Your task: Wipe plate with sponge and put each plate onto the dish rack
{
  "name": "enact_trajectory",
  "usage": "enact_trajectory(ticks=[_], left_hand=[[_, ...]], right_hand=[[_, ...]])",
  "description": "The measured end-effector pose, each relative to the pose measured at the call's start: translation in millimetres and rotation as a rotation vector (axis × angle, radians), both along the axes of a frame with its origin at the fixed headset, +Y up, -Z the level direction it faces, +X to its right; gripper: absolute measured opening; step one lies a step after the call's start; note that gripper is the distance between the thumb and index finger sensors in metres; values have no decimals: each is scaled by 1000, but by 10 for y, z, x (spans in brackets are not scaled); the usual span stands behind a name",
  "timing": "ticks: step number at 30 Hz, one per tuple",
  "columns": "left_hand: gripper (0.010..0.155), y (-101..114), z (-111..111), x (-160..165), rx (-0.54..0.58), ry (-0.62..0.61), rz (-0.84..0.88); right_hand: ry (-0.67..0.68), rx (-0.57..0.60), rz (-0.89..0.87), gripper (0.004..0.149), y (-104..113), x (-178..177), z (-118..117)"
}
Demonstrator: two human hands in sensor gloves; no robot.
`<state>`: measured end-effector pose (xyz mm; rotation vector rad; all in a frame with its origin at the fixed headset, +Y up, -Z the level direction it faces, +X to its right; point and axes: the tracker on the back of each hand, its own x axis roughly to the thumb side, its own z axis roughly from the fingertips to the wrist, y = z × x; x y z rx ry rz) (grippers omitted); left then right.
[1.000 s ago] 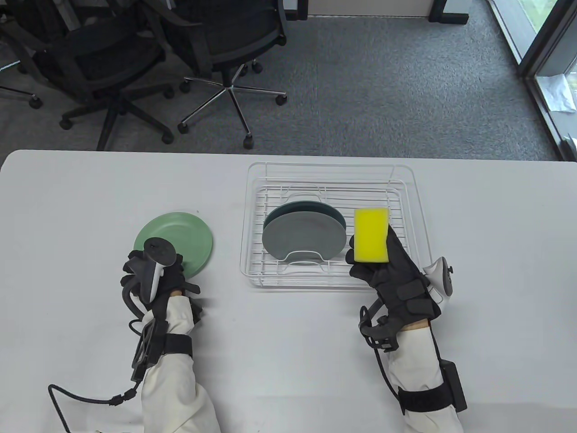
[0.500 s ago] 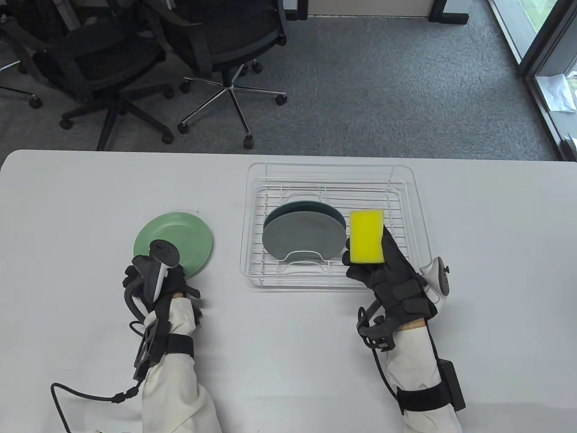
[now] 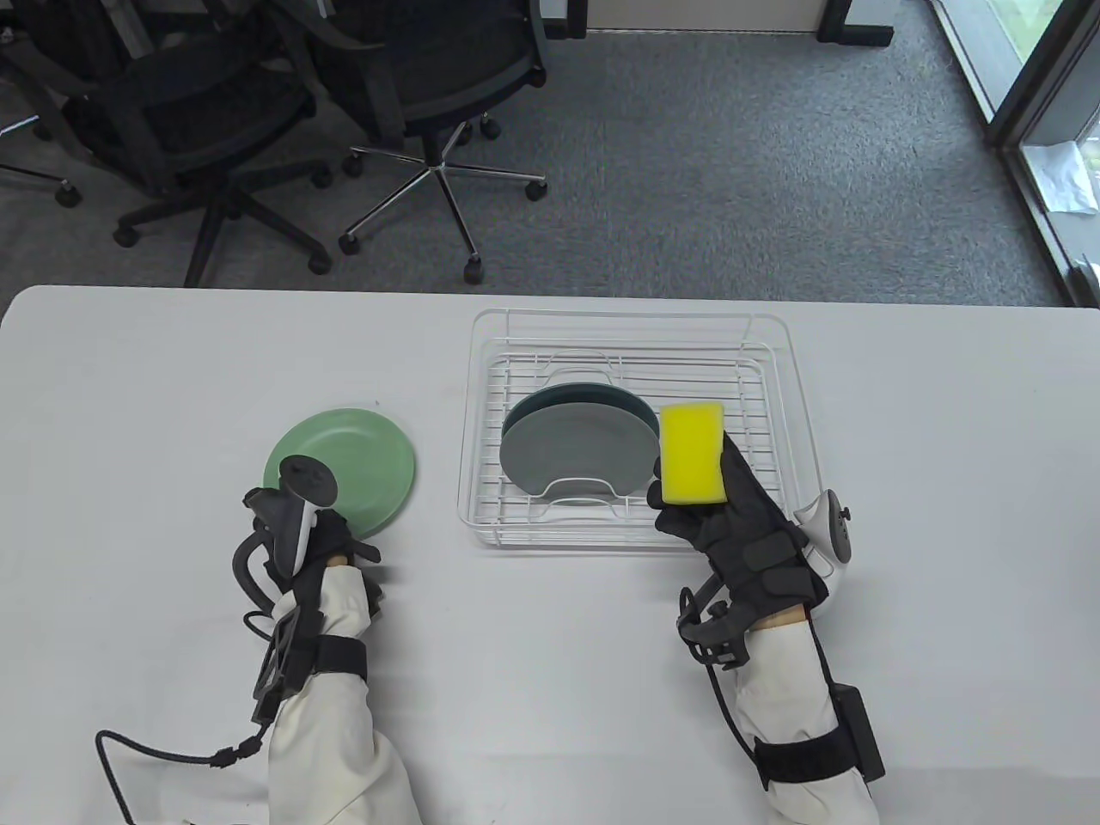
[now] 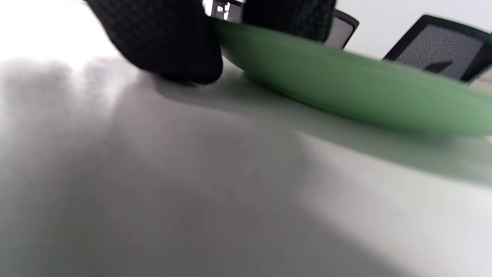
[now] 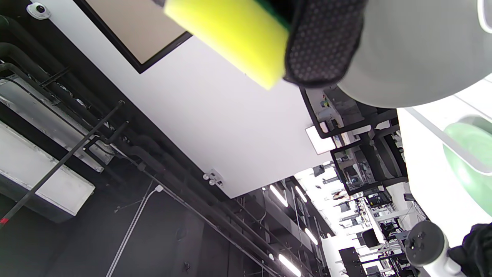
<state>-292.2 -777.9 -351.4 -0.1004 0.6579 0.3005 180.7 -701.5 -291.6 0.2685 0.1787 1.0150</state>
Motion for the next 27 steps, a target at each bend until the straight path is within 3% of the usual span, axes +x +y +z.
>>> enact_trajectory(ticks=[6, 12, 19, 27], left_hand=[[85, 110, 56, -45, 118, 21, 77], [57, 282, 137, -107, 298, 29, 350], [55, 375, 246, -145, 447, -7, 581], [54, 675, 402, -110, 644, -95, 750]], right_hand=[[-2, -2, 2, 60, -10, 3, -3], [0, -2, 1, 60, -20, 7, -8], [0, -1, -1, 60, -23, 11, -11], [28, 31, 28, 60, 34, -48, 8]])
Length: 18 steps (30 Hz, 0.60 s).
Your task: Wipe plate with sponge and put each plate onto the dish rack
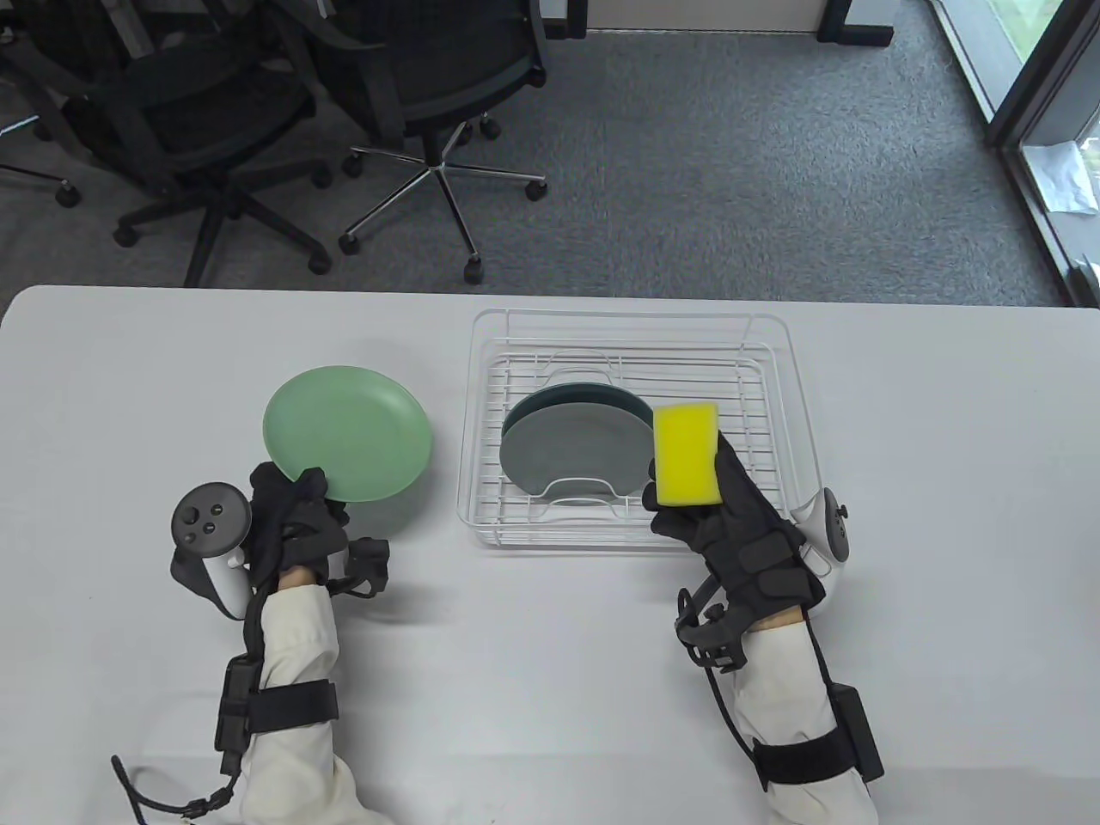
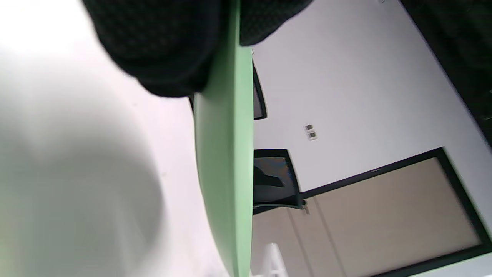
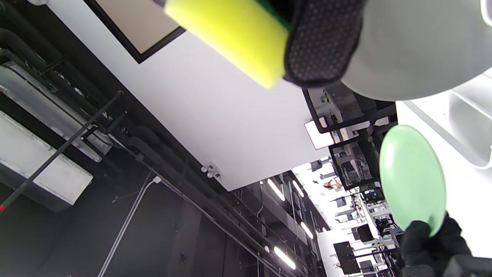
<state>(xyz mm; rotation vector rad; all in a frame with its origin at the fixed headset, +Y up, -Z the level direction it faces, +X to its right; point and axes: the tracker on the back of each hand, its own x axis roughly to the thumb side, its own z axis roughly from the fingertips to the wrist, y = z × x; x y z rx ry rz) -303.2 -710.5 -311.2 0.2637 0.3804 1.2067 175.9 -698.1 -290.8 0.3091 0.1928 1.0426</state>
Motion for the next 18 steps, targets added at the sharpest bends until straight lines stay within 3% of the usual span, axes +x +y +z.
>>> enact_trajectory(ticks=[11, 18], left_hand=[[55, 461, 174, 357, 214, -207, 132], [56, 596, 247, 764, 260, -399, 167]], right_hand=[[27, 120, 94, 60, 256, -144, 119], [-42, 257, 300, 59, 466, -210, 228]])
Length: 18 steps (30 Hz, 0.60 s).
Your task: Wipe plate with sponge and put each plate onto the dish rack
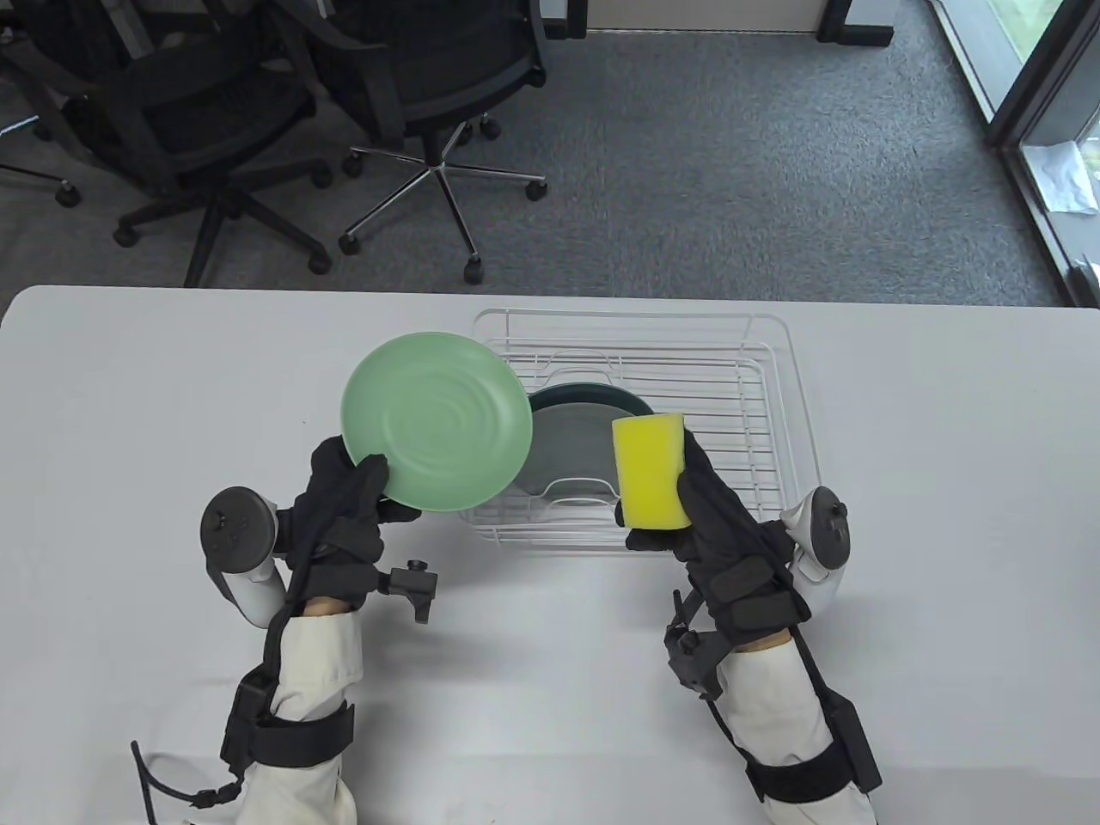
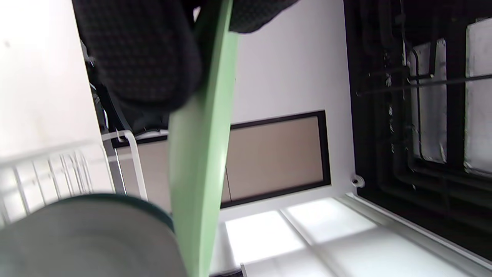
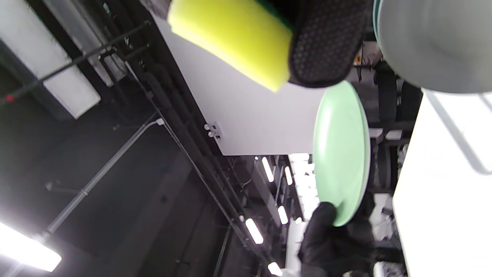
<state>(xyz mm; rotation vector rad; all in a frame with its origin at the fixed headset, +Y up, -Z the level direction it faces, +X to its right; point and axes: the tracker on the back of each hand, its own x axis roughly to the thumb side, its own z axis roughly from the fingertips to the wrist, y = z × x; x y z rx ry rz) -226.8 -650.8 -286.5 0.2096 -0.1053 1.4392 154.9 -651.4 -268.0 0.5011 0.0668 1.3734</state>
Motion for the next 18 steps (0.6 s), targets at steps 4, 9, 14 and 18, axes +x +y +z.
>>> enact_trajectory(ticks=[4, 9, 14, 18], left_hand=[[57, 30, 23, 241, 24, -97, -28], [58, 14, 55, 493, 40, -222, 6], [57, 4, 81, 642, 68, -284, 8], [58, 4, 99, 688, 96, -284, 20]], right_hand=[[-125, 81, 170, 60, 73, -44, 58], [-311, 309, 454, 59, 182, -145, 159], [-453, 588, 831, 57, 245, -322, 268], [-466, 733, 1119, 56, 222, -500, 319]])
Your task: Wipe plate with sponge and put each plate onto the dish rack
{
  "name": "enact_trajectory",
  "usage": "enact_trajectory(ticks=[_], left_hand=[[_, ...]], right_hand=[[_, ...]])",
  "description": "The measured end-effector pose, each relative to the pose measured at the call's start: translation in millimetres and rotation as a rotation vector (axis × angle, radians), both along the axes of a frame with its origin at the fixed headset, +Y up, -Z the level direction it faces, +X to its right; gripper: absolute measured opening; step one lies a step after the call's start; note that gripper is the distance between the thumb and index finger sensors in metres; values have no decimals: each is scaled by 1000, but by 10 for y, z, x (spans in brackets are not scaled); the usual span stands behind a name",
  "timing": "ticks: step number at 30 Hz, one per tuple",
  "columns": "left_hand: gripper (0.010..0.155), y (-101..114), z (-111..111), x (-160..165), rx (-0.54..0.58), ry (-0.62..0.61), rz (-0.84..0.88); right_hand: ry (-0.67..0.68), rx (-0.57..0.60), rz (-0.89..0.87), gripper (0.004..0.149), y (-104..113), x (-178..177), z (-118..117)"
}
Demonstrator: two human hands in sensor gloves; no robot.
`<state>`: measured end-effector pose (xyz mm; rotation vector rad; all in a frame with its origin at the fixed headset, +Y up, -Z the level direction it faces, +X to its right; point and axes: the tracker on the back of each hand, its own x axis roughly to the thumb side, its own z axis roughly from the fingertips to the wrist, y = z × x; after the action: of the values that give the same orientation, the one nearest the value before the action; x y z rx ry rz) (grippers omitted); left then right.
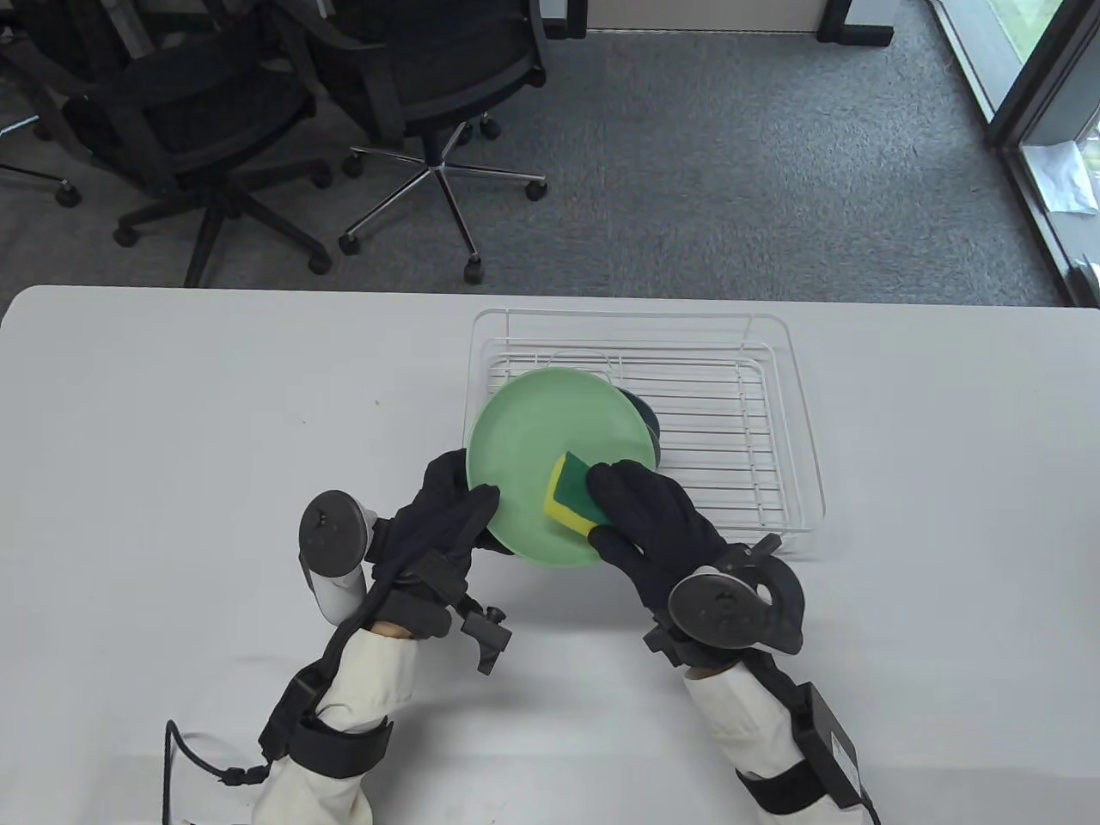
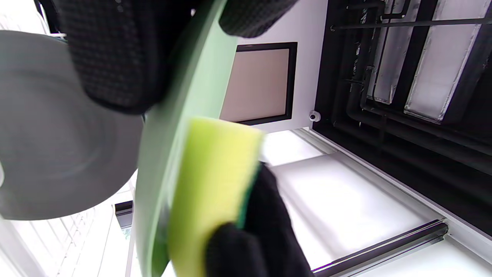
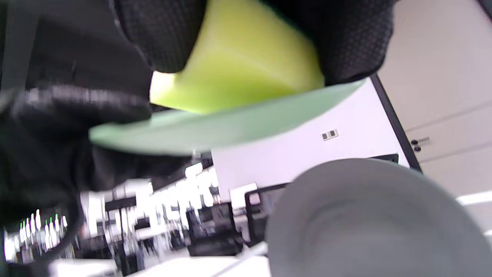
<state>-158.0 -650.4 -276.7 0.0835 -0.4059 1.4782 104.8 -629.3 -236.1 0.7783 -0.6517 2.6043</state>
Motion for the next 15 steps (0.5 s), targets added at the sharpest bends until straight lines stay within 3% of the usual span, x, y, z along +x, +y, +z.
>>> enact_trajectory(ticks=[2, 7, 15], left_hand=[[58, -2, 3, -4, 23, 23, -34], [58, -17, 2, 16, 38, 19, -40], [60, -41, 35, 195, 66, -81, -71]], right_hand=[[27, -30, 78, 58, -12, -95, 25], [152, -165, 0, 56, -9, -257, 92], [53, -80, -28, 67, -47, -203, 51]])
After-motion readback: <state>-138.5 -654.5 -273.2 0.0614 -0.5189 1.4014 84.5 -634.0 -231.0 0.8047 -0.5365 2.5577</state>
